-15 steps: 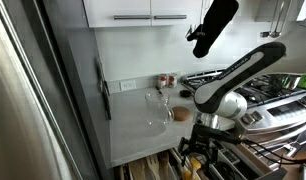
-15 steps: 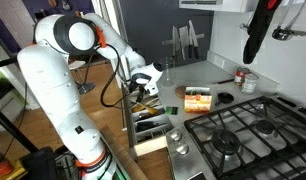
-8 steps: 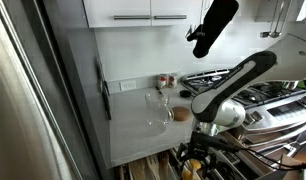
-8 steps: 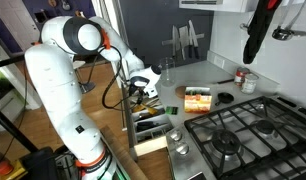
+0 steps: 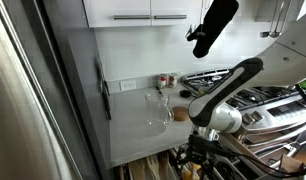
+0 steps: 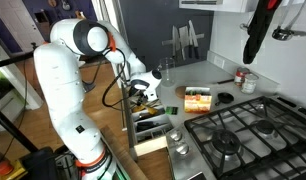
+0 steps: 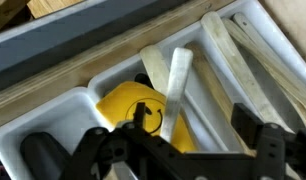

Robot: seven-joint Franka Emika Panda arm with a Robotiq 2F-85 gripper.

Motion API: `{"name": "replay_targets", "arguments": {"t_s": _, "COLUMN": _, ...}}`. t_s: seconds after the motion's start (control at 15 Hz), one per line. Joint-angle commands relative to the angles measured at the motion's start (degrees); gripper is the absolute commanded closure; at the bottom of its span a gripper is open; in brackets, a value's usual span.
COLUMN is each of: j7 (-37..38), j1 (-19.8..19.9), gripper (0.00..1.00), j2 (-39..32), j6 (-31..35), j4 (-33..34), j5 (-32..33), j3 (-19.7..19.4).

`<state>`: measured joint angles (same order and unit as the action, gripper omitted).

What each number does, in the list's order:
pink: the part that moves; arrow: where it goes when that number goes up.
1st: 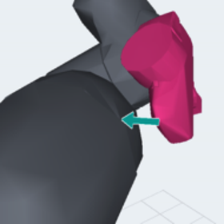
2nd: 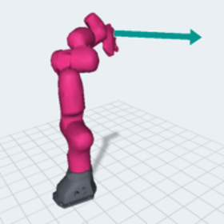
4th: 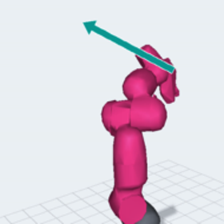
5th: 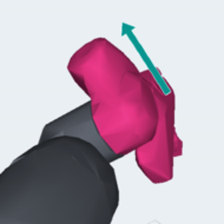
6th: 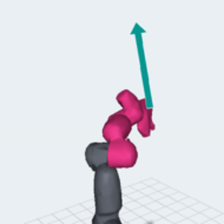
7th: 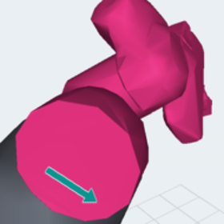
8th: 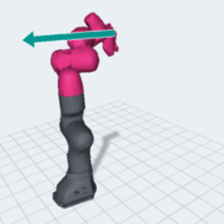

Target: Remove the lid from the glass jar then put one spatula from the drawer in the jar.

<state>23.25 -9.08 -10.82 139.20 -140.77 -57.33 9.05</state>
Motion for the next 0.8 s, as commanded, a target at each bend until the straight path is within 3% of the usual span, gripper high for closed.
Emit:
{"name": "replay_targets", "arguments": {"t_s": 0.0, "j7": 1.43, "j1": -0.77, "gripper": 0.42, "j2": -1.73, "j6": 0.50, "j4": 0.76, "j5": -0.74, "j3": -0.21}}
{"name": "replay_targets", "arguments": {"t_s": 0.47, "j7": 3.14, "j1": -0.46, "gripper": 0.96, "j2": -1.88, "j6": -1.11, "j4": 0.86, "j5": -1.60, "j3": -0.35}}
{"name": "replay_targets", "arguments": {"t_s": 0.53, "j7": 2.94, "j1": -0.24, "gripper": 1.00, "j2": -1.62, "j6": -1.68, "j4": 0.79, "j5": -2.23, "j3": -0.33}}
{"name": "replay_targets", "arguments": {"t_s": 0.73, "j7": 1.85, "j1": 0.23, "gripper": 0.96, "j2": 0.54, "j6": -2.98, "j4": -0.24, "j5": -4.42, "j3": -0.34}}
